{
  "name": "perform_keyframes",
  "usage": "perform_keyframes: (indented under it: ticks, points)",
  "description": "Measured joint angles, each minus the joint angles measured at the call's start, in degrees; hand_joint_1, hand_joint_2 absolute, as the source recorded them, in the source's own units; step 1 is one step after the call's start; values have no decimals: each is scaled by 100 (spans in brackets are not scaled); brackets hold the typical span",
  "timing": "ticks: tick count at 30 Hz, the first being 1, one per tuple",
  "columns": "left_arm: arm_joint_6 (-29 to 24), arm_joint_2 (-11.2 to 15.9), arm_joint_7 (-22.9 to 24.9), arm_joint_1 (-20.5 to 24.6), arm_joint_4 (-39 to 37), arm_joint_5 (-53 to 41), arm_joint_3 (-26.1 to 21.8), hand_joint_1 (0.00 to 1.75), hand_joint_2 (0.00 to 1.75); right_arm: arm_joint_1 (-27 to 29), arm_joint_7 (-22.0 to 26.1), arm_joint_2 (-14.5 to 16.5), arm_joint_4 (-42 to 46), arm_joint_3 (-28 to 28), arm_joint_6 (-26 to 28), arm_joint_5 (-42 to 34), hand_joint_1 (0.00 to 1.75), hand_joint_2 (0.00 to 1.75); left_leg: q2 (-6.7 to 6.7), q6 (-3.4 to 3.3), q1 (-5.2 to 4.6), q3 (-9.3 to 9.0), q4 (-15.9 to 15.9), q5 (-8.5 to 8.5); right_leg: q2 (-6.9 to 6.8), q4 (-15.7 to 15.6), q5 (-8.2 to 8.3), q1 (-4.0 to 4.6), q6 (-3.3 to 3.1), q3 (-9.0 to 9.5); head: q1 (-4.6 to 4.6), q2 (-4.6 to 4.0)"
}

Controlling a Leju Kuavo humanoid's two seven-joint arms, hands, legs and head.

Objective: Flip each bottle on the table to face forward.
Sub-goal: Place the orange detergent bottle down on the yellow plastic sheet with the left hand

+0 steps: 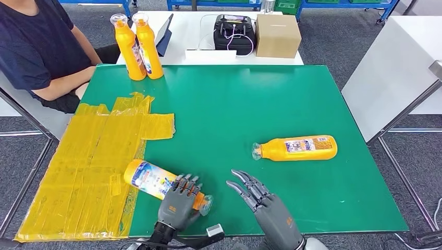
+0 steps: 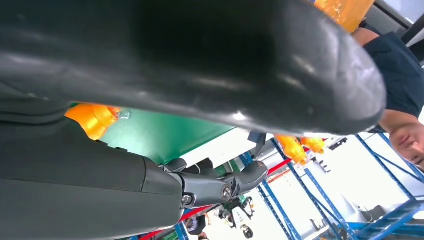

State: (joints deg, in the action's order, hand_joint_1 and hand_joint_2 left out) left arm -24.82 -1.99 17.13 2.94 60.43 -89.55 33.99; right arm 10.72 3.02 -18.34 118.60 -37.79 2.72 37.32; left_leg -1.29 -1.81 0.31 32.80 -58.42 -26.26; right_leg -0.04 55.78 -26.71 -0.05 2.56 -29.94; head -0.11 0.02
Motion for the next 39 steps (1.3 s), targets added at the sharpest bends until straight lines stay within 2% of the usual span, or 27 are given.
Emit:
perform_keyframes:
  ticks: [4,16,21,30,37,39]
  points:
    - [139,44,515,136,-107,-4,52,0,0,17,-71,1,-18,-2,17,38,0,0,3,-2,0,-5,0,5,0,1,4,0,1,4,-1,0]
    - [301,283,1091,287,-157,-80,70,0,0,26,-178,11,-66,-36,59,88,0,0,10,2,1,3,-1,10,2,4,14,2,-6,50,-2,0]
    - [720,332,837,445,-93,-80,-515,0,0,-17,-189,34,-117,-62,19,87,0,0,22,8,10,-2,0,8,9,7,17,9,-12,46,-1,0]
    - [815,409,562,614,-136,-79,-1600,0,0,-74,-159,95,-202,-71,-93,99,0,0,12,28,14,11,-1,24,8,29,17,12,-18,7,-1,0]
    - [865,405,450,643,-115,-77,-1972,0,0,-78,-160,115,-227,-76,-95,118,0,0,12,31,13,27,-2,28,8,32,21,11,-19,7,-2,0]
    - [872,375,243,626,-66,15,-2053,0,0,-77,-164,117,-233,-78,-90,141,0,0,12,31,13,30,-2,27,8,32,21,11,-19,3,-2,0]
